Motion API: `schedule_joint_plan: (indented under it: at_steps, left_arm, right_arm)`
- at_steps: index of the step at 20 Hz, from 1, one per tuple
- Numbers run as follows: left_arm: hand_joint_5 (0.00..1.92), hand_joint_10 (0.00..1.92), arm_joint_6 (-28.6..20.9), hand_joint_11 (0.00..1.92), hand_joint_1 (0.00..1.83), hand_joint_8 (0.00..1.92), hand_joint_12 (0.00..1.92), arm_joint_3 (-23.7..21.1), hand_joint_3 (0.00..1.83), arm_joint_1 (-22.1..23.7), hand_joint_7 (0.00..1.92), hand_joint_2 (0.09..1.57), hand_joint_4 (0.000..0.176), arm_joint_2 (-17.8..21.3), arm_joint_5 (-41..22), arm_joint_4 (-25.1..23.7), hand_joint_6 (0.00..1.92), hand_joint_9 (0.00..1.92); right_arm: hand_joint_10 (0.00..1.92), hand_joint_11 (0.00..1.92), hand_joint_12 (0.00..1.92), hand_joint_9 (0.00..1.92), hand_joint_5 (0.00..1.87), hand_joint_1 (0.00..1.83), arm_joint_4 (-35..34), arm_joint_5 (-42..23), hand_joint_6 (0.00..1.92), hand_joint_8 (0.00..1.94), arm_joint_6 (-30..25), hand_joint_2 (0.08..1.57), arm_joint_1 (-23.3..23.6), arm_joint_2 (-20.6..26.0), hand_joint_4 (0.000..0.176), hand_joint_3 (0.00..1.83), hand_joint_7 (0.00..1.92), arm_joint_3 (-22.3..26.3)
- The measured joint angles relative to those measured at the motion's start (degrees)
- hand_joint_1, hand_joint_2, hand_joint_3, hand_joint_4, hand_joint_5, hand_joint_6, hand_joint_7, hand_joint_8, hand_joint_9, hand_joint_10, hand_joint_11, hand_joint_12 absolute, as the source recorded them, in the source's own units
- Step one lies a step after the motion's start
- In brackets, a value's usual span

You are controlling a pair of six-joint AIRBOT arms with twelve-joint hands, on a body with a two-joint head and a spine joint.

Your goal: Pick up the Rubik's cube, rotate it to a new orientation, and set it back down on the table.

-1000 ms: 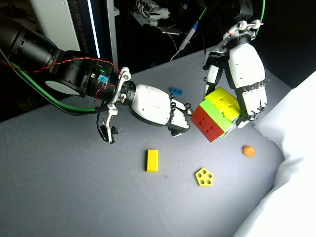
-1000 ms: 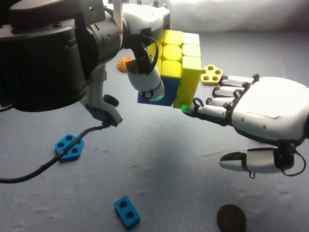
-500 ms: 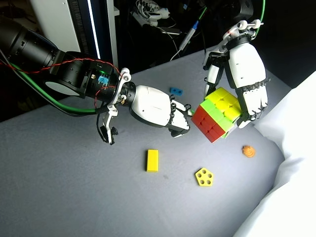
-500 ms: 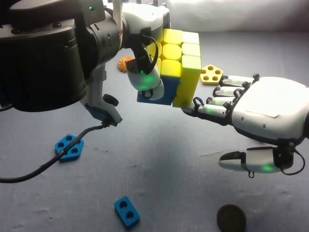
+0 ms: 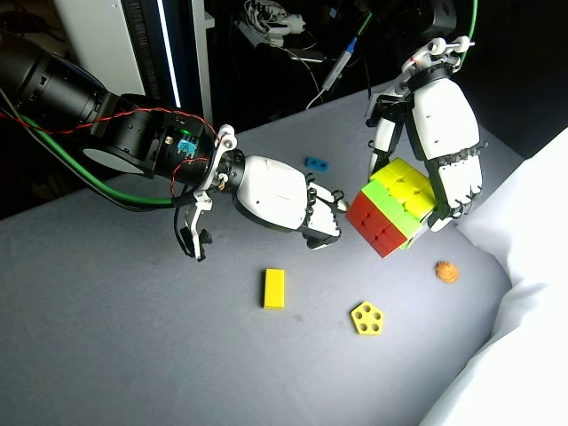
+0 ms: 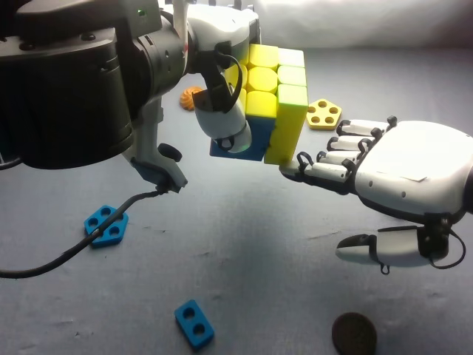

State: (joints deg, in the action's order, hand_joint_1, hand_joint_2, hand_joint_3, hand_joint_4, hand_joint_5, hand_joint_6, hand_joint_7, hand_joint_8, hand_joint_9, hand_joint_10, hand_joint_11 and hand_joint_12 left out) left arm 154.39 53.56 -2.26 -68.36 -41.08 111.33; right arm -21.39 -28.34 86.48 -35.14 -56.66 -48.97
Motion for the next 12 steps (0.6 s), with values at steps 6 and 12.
schedule_joint_plan:
  at_steps: [6,12]
  left_arm:
    - [0.13,1.37,0.0,0.12,1.21,1.28,1.62,0.0,0.00,0.0,0.17,1.14,0.000,0.0,0.1,0.2,1.16,0.20]
    - [0.11,1.34,0.0,0.13,1.19,1.29,1.59,-0.1,0.00,0.0,0.14,1.15,0.000,-0.1,1.1,1.0,1.18,0.20]
  right_arm:
    - [1.91,0.00,1.92,0.14,0.04,0.48,7.6,1.5,0.00,1.50,-6.0,1.20,0.4,0.6,0.000,0.00,0.26,-0.3]
    - [1.92,0.00,1.92,0.14,0.04,0.48,43.1,-5.4,0.00,1.52,-37.9,1.20,0.6,10.0,0.000,0.00,0.24,4.8]
